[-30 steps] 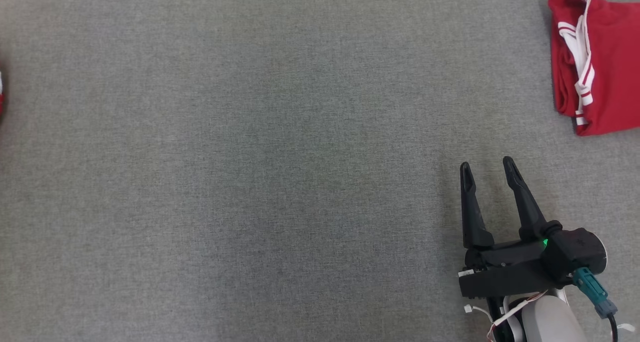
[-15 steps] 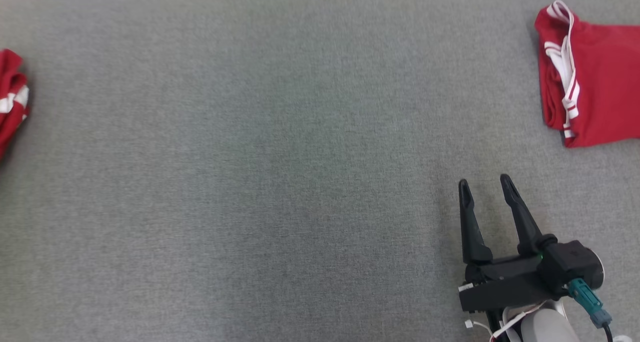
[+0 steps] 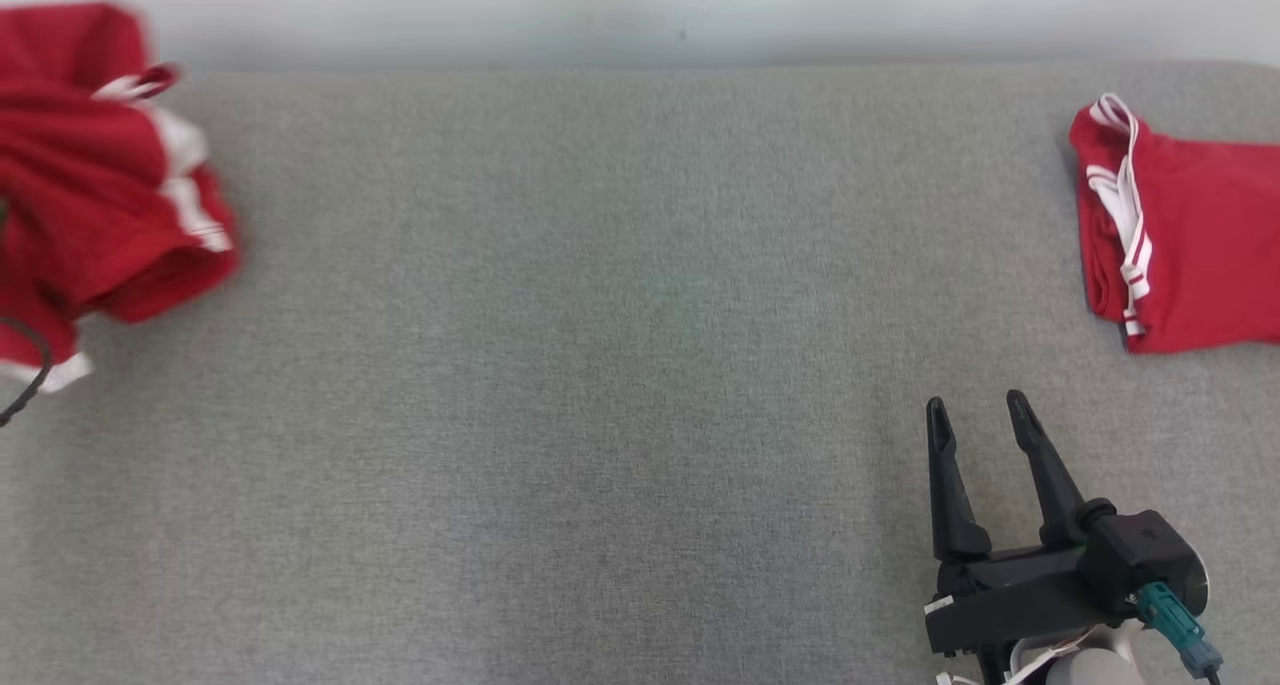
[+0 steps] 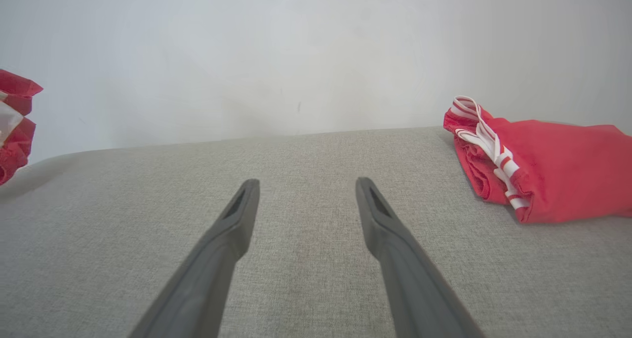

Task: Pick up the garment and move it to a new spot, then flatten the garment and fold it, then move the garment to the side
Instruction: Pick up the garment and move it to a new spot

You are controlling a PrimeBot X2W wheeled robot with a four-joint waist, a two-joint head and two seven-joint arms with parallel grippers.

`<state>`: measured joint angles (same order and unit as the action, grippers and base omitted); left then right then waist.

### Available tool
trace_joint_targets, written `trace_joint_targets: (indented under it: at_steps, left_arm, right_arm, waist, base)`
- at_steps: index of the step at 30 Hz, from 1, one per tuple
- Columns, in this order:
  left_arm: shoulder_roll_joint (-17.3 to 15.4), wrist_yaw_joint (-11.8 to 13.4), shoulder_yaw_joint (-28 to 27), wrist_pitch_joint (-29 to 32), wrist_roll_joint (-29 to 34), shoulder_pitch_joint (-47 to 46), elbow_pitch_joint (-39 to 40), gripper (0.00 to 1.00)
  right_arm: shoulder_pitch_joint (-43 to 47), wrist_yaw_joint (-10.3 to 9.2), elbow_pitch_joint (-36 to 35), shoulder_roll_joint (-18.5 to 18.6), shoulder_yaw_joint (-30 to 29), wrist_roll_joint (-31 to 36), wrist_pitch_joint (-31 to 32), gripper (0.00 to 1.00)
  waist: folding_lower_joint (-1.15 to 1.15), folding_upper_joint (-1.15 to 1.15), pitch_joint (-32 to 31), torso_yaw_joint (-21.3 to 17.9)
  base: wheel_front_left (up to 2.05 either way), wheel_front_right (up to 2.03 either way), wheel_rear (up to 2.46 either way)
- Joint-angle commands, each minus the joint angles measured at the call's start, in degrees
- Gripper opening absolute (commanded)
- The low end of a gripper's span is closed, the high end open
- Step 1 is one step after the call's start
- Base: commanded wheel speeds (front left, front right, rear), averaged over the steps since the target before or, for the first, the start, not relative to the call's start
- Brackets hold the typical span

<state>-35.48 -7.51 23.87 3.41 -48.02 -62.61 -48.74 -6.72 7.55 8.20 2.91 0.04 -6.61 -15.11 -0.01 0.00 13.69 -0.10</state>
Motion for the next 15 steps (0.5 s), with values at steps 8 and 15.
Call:
trace_joint_targets:
  at_steps: [8,15]
  left_arm:
    - [1.1,0.1,4.8,-1.0,-3.5,-1.5,12.4,0.0]
    - [3.2,0.1,8.1,-0.3,-5.0,0.1,24.2,0.0]
  right_arm:
    - [2.1,-0.15,0.0,-0.1,-0.3,-1.8,0.0,1.0]
    - [2.5,-0.15,-0.1,-0.1,-0.1,-3.0,0.0,1.0]
  waist:
    - [0.01,0.0,-3.1,-0.9]
    - [0.01,0.0,-3.8,-4.3]
  base:
    - [0.0,0.0,0.0]
    - [0.0,0.0,0.0]
